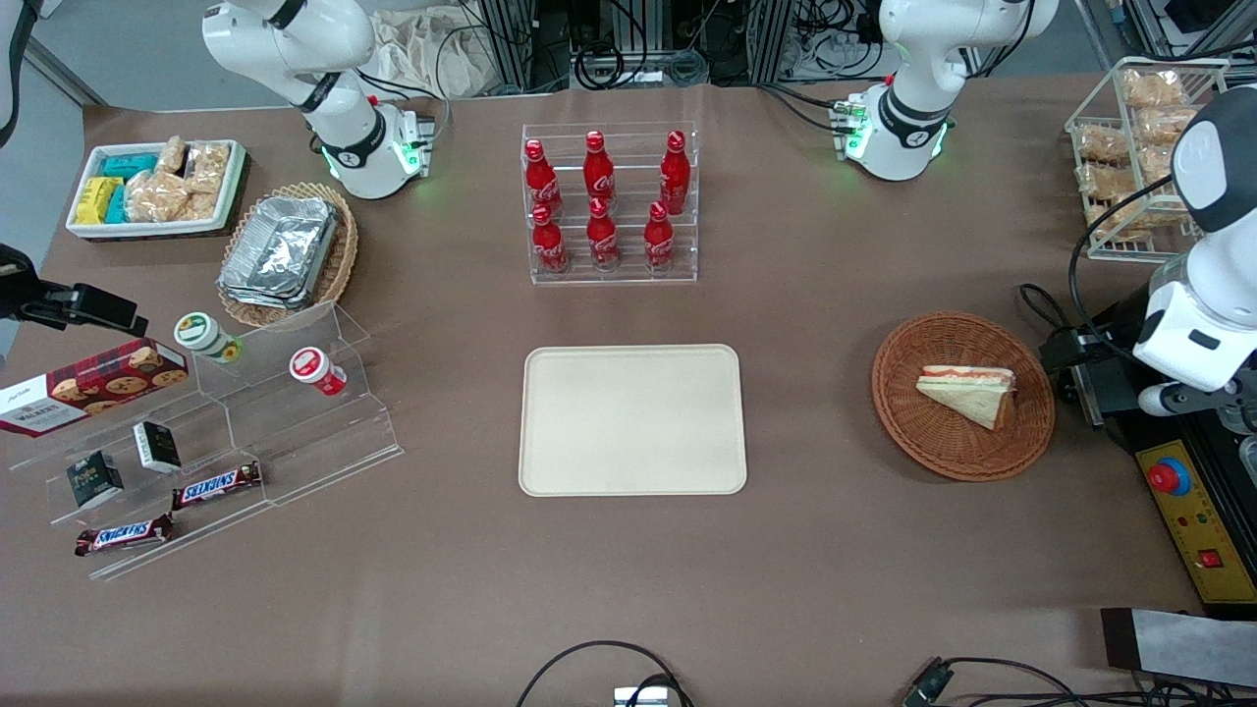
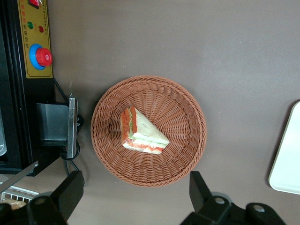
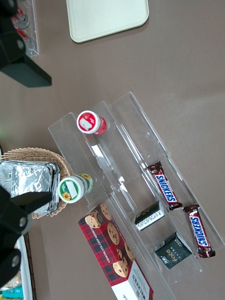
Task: Place sandwich from basket to tray
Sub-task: 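Lower the open left gripper over the sandwich in the wicker basket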
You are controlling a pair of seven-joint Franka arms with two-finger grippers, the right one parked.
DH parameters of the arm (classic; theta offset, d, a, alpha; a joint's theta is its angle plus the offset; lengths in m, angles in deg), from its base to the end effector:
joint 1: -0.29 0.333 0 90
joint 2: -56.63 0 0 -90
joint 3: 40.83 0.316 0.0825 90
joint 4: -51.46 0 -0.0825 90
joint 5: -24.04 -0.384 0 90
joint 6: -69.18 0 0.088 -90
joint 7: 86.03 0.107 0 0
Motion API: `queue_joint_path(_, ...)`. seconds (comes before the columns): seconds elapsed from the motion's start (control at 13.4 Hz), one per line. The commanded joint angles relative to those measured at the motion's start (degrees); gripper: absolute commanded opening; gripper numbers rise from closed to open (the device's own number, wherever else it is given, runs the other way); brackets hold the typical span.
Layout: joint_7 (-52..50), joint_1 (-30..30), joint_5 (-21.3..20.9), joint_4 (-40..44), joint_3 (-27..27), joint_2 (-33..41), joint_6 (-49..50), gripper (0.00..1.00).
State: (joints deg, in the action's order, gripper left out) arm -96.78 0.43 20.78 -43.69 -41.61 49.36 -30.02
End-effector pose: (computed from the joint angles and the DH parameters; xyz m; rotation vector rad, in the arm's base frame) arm 0.5965 -0.0011 0.5224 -3.0706 -0.2552 0.0779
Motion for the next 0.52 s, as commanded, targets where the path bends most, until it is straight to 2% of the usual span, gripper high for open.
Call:
queue_joint_path(0.0, -1.19, 0.03, -0.79, 2.33, 0.07, -0.9, 1.47, 1.0)
queue_joint_path(0.45, -3.98, 0.9, -0.96, 0.5, 0.86, -1.78, 2.87, 1.0)
